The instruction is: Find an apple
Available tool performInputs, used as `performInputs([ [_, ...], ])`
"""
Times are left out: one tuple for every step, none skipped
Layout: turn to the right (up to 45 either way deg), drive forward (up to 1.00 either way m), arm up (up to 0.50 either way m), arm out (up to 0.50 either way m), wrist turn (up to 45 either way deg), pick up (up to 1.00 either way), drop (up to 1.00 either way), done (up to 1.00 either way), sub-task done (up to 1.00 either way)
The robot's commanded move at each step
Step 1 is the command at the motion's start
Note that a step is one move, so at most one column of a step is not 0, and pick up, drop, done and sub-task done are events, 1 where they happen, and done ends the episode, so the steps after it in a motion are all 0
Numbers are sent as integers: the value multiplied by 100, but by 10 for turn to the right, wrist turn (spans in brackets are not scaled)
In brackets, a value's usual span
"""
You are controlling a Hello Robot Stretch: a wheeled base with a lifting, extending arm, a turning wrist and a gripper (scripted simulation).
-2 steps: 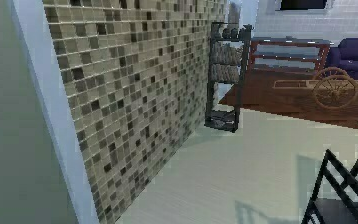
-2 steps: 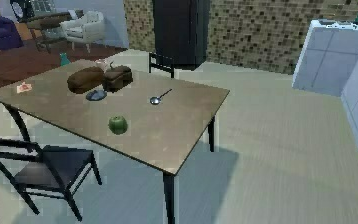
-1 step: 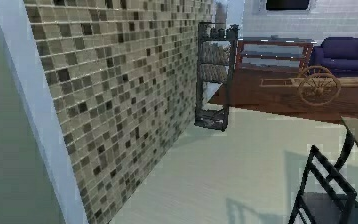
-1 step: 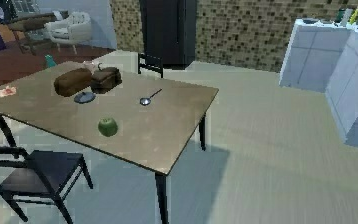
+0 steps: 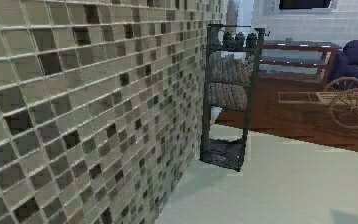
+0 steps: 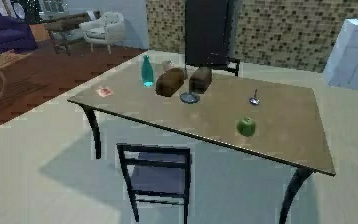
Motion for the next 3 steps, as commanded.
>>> performInputs([
  [390,0,0,0,0,0,0,0,0],
  [0,95,0,0,0,0,0,0,0],
  [450,0,0,0,0,0,0,0,0],
])
